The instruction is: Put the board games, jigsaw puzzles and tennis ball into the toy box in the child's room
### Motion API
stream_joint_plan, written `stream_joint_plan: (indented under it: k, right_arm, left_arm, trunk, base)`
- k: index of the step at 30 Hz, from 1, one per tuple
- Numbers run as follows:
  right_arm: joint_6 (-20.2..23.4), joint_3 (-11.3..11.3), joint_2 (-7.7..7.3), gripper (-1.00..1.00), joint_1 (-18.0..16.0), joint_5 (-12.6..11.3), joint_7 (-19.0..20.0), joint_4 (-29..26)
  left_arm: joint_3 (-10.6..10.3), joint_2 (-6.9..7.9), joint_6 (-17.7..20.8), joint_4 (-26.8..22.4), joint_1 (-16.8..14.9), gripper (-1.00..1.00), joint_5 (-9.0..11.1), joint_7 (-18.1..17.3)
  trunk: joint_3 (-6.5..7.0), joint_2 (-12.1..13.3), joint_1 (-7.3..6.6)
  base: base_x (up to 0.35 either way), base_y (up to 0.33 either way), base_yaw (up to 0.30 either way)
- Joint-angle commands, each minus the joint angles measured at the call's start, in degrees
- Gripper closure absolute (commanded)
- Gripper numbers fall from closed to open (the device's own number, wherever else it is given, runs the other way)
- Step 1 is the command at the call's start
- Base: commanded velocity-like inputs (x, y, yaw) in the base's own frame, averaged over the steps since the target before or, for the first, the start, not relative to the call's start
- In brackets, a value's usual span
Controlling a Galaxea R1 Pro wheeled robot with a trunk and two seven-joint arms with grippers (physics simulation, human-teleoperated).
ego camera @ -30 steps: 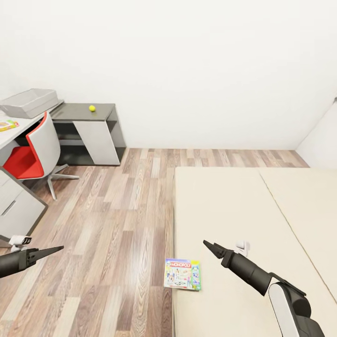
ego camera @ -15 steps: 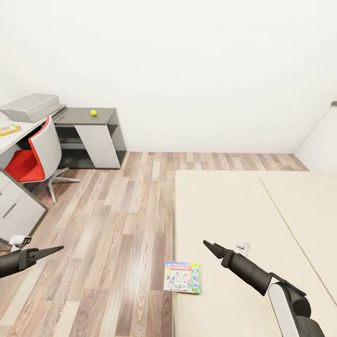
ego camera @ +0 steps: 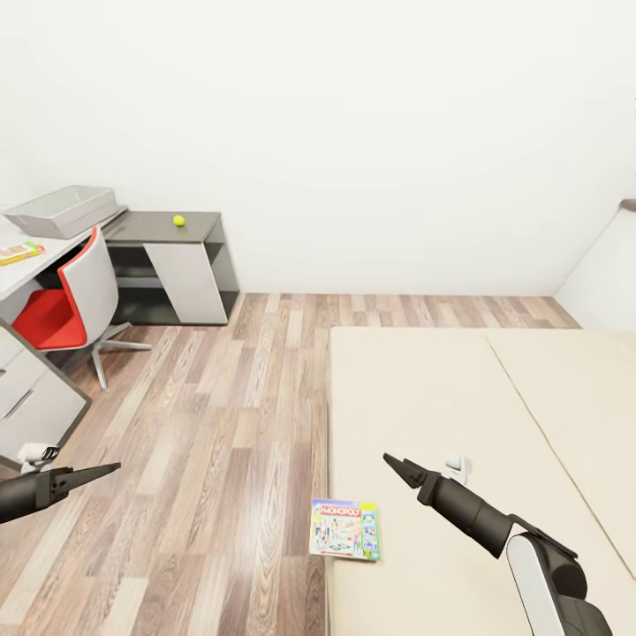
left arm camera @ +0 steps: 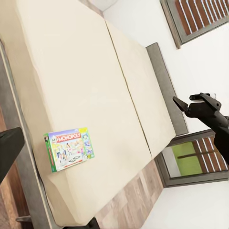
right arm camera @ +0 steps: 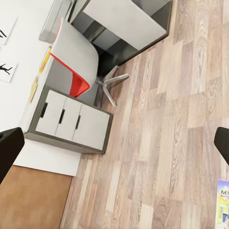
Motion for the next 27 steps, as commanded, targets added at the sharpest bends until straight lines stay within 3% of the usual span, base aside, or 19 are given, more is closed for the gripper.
stream_joint_plan:
  k: [1, 27]
  right_arm:
    - [0.38, -0.11, 0.06, -1.00, -0.05, -0.16, 0.14, -0.02]
    - [0.38, -0.14, 0.03, -1.00, -0.05, -0.22, 0.16, 0.06]
  left_arm:
    - [-0.02, 0.02, 0.60, -0.02, -0.03, -1.00, -0.01, -0.22]
    - [-0.01, -0.04, 0.57, -0.08, -0.03, -1.00, 0.02, -0.22]
  trunk:
    - [0.00, -0.10, 0.03]
    - [2.46, -0.10, 0.03]
  base:
    - [0.000, 0.000, 0.000]
    - [0.000, 0.000, 0.000]
